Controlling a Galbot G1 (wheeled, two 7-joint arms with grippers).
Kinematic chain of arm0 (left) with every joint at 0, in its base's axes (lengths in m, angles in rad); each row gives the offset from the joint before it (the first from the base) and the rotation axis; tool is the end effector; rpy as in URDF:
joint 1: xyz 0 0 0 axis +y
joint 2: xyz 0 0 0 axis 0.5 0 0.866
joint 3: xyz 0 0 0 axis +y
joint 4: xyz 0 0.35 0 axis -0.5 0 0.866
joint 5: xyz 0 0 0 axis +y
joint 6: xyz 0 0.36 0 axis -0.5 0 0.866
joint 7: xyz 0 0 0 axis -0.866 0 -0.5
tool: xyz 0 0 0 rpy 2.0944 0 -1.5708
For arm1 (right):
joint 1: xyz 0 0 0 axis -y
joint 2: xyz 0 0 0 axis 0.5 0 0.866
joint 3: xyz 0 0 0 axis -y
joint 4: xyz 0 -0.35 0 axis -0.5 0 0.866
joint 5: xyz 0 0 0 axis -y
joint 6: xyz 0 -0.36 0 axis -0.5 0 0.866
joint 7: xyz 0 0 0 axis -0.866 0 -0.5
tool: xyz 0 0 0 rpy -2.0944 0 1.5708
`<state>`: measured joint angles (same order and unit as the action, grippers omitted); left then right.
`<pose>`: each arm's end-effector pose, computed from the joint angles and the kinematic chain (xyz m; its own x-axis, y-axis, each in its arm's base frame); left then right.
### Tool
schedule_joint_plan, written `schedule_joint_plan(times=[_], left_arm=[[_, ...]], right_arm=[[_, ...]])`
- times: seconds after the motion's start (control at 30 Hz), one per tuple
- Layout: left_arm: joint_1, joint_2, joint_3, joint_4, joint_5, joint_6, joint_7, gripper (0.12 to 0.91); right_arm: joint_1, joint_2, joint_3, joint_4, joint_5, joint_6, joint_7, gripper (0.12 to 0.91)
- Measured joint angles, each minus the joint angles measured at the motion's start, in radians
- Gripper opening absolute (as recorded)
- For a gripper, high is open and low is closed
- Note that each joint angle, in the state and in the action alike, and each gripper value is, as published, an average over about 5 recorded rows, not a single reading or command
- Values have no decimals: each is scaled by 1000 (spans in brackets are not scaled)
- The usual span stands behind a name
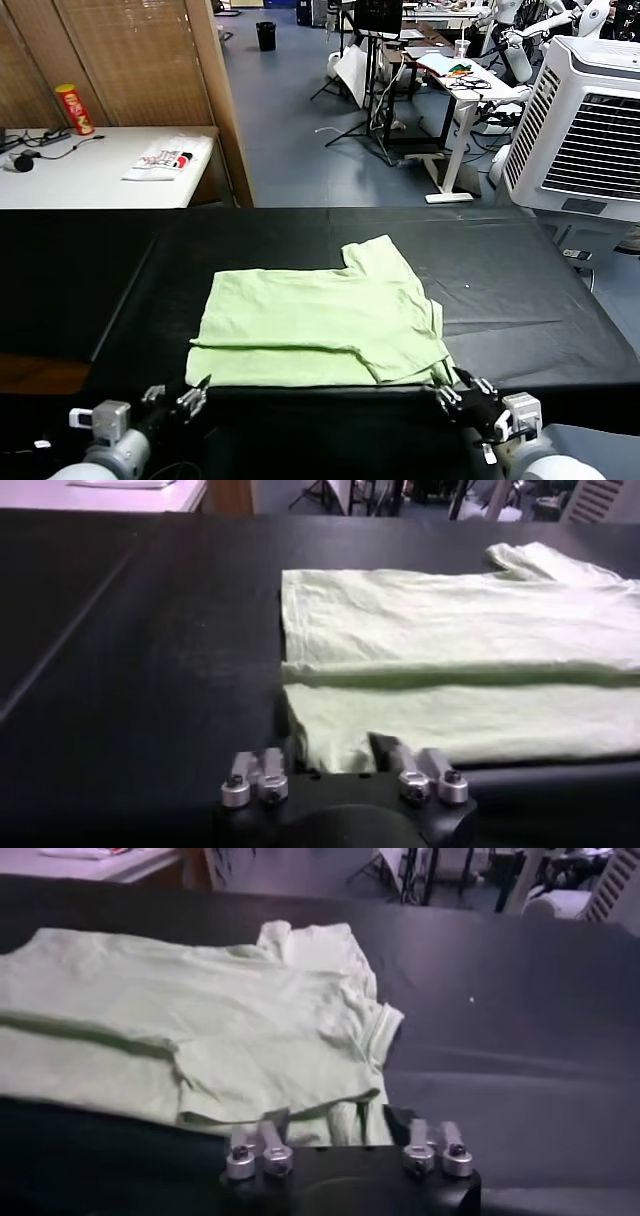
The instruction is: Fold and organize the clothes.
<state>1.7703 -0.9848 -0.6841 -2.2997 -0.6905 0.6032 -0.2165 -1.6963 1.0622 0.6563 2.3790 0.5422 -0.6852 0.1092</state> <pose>0.1537 0.0967 -0.2265 -0.7973 0.0877 0.5972 0.0939 0.9954 -0.0209 0.1587 -0.0724 -0.1987 -0.8307 -0.1598 0.5332 -0.1912 0.9816 -0.0036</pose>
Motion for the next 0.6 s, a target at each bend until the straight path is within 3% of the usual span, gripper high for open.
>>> schedule_joint_plan(times=[0.23, 0.43, 0.6], left_arm=[[-177, 33, 13, 43, -93, 3, -11, 798], [-475, 67, 110, 242, -186, 38, -52, 798], [-687, 91, 210, 419, -269, 84, -59, 798]], right_arm=[[246, -36, -40, -128, 44, -12, 37, 798], [529, -29, -161, -329, 63, -19, 58, 798], [739, -1, -278, -526, 62, -12, 57, 798]])
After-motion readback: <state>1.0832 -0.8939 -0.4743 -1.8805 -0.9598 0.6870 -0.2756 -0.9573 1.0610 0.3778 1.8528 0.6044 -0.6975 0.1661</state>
